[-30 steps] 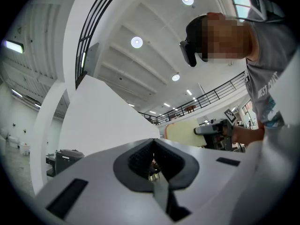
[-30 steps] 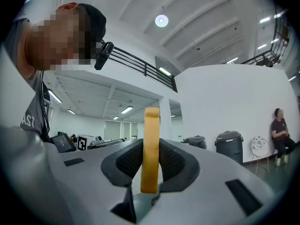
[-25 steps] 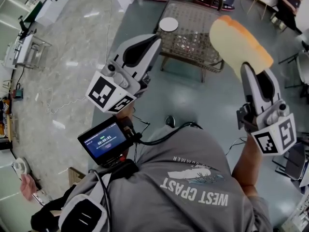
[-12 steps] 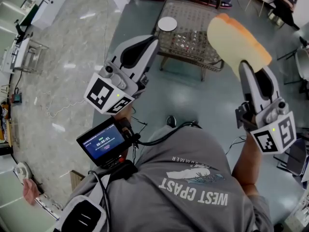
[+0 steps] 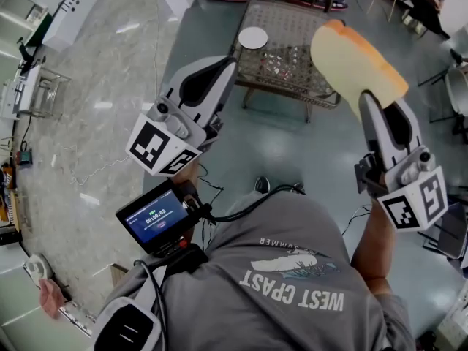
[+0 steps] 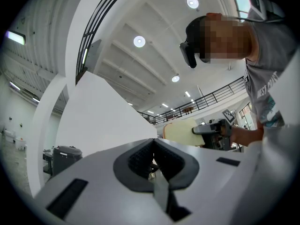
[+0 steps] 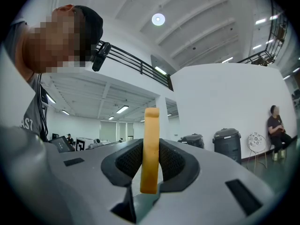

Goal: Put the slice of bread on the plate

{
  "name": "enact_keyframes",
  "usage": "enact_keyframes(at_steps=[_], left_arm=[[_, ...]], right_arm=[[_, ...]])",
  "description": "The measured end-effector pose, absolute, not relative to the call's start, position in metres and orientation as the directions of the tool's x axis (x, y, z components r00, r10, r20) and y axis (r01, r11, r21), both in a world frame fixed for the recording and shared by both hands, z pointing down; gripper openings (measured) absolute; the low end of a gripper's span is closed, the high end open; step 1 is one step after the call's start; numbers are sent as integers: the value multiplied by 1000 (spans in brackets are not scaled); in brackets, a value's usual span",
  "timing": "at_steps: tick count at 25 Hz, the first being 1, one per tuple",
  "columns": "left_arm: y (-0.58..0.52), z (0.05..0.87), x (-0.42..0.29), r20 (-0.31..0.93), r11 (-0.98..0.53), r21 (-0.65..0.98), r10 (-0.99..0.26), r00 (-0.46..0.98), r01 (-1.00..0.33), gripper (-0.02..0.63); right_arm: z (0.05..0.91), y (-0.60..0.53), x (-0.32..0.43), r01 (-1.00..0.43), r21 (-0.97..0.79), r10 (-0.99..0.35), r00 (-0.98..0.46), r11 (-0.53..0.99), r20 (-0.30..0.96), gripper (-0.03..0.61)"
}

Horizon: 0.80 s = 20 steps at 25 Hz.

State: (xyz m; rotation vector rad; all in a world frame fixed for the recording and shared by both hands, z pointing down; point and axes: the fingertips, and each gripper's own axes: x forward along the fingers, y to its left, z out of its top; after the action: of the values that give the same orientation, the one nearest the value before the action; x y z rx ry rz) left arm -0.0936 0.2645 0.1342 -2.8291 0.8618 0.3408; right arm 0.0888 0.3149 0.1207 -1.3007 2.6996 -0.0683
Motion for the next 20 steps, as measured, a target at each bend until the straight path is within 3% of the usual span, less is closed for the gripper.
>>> enact_keyframes(at_steps=[20], left_arm=[[266, 140, -84, -246, -833, -81, -515, 821, -547, 6]], right_arm=[[114, 305, 93, -774, -93, -778, -613, 626, -133, 89]])
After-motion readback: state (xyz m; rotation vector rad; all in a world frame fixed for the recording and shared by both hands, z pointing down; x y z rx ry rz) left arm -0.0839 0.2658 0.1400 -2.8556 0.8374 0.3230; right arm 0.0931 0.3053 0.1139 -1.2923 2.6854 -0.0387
